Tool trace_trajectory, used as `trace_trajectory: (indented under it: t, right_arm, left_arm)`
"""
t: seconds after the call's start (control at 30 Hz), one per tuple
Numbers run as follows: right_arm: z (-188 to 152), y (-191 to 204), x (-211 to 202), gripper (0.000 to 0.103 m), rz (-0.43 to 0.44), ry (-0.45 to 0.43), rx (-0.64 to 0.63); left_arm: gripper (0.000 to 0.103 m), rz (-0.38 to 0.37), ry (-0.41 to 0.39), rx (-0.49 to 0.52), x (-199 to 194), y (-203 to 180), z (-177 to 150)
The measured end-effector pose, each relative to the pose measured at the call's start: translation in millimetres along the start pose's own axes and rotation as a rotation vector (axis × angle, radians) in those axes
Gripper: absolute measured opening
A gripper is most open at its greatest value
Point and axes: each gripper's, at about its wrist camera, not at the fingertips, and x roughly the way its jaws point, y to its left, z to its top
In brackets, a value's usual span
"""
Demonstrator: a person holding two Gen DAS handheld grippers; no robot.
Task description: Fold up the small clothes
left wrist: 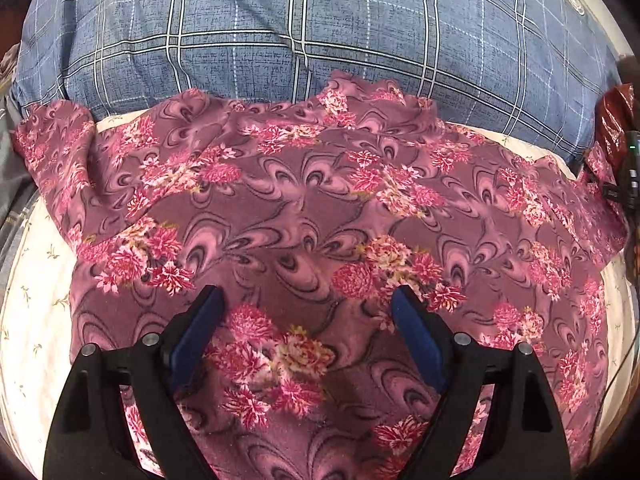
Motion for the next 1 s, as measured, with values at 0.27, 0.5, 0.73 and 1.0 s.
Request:
trace_trajectory:
  t: [0.27, 0.5, 0.73, 1.0]
  right_arm:
    - [1, -37, -13, 0.002, 0.237, -0.039, 0.072]
    - [-15, -57, -78, 0.002, 0.516, -0.119, 0.199]
    - [-27, -20, -126, 0.002, 0.693, -0.068, 0.206]
    - [-28, 10, -188, 0.005, 1.000, -0.055, 0.242]
  left_arm:
    - [0.086, -0.046, 0.015, -0.069, 2, 11, 11]
    - [0.086, -0.057, -0.019, -0.130, -12, 24, 16]
    - [0.086, -0.049, -0.023, -0.202, -17, 51, 19]
    - [0.086, -0.048, -0.034, -0.251, -20, 67, 21]
